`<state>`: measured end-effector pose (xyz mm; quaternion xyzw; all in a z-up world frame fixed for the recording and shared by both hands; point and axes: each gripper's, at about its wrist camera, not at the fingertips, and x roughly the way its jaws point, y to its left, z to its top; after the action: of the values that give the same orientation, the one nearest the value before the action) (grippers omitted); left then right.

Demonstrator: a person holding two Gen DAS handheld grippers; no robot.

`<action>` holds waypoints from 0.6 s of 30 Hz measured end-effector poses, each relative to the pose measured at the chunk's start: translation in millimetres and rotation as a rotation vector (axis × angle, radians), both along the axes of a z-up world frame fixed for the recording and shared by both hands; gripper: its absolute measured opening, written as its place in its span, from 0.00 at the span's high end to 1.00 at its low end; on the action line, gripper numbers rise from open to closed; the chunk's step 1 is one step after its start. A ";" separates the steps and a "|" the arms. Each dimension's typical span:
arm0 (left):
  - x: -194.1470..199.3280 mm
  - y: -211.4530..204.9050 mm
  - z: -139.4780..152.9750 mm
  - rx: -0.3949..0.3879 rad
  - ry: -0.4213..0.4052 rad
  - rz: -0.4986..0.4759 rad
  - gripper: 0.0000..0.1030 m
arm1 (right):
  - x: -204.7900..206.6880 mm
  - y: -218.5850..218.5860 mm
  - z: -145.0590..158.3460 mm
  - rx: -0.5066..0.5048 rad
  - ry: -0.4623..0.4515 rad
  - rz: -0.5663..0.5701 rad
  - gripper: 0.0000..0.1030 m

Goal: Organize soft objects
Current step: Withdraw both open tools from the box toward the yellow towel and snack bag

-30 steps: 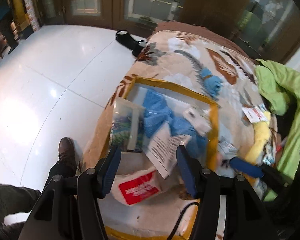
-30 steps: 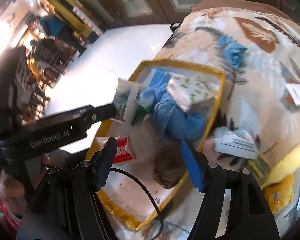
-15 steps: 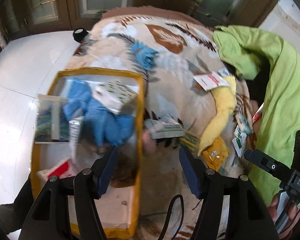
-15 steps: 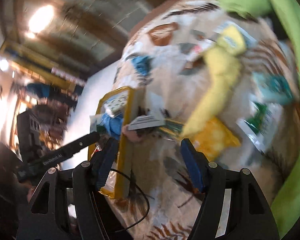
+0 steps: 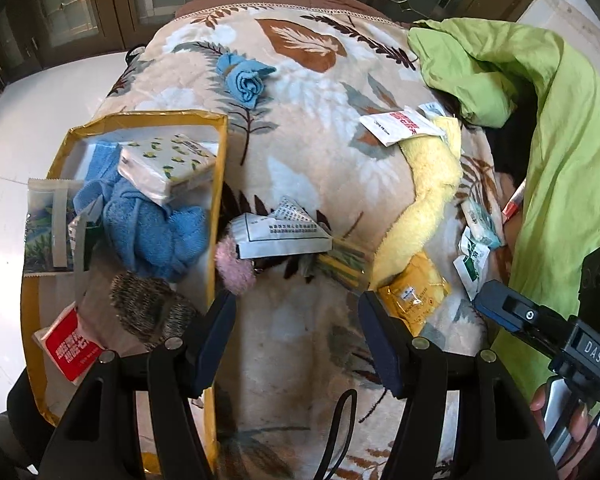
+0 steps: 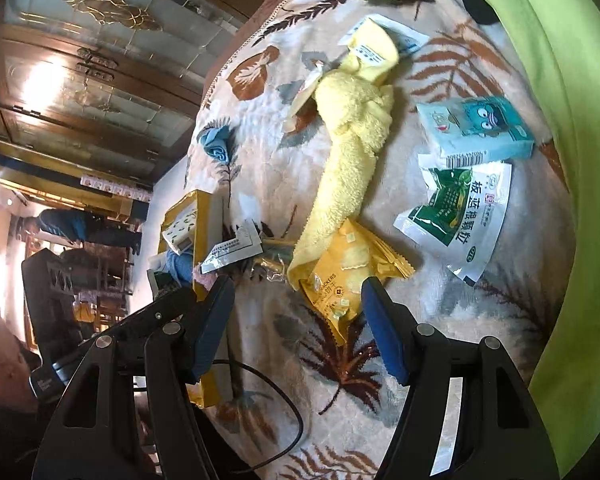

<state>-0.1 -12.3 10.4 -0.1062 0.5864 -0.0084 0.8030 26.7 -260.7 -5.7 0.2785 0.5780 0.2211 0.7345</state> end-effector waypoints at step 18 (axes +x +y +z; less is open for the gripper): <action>-9.1 -24.8 -4.4 0.026 0.028 -0.114 0.38 | -3.5 8.7 -0.9 -0.022 -0.012 0.029 0.35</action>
<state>-9.2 -37.1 6.1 -0.0623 0.6026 -0.0451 0.7943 23.2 -252.1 -6.6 0.2607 0.5797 0.2271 0.7378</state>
